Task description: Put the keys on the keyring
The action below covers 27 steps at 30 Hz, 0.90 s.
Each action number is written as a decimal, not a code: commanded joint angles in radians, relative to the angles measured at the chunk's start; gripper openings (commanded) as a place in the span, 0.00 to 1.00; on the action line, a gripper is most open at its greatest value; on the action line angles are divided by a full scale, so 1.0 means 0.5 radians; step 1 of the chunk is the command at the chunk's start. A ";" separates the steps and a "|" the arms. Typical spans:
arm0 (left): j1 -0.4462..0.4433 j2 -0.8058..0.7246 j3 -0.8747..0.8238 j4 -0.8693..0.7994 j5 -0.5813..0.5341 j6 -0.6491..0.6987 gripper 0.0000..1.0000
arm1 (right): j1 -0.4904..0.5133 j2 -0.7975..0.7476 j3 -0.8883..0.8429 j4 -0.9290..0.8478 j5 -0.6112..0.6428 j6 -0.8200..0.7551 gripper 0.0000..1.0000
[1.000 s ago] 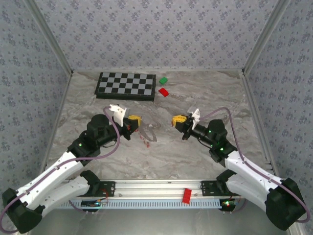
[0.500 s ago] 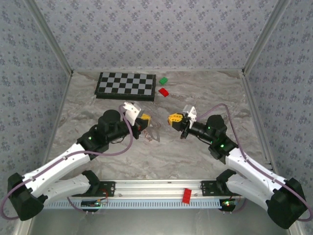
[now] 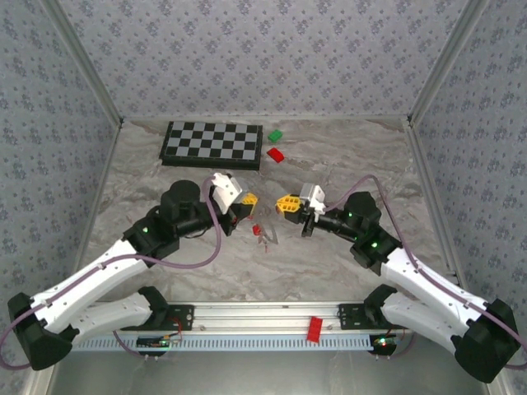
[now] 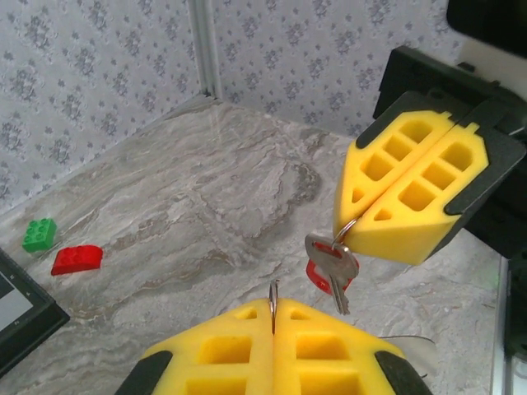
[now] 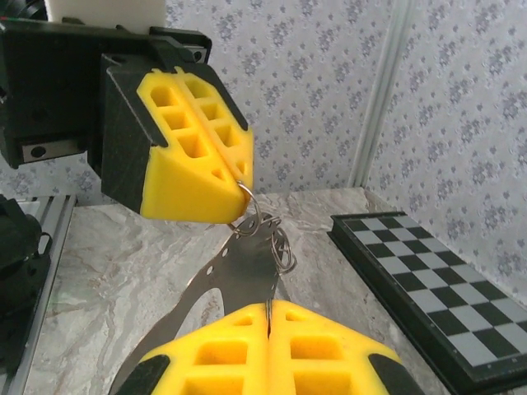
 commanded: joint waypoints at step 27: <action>-0.016 0.066 0.303 -0.316 0.093 -0.124 0.00 | -0.085 0.260 0.284 0.149 -0.369 -0.012 0.00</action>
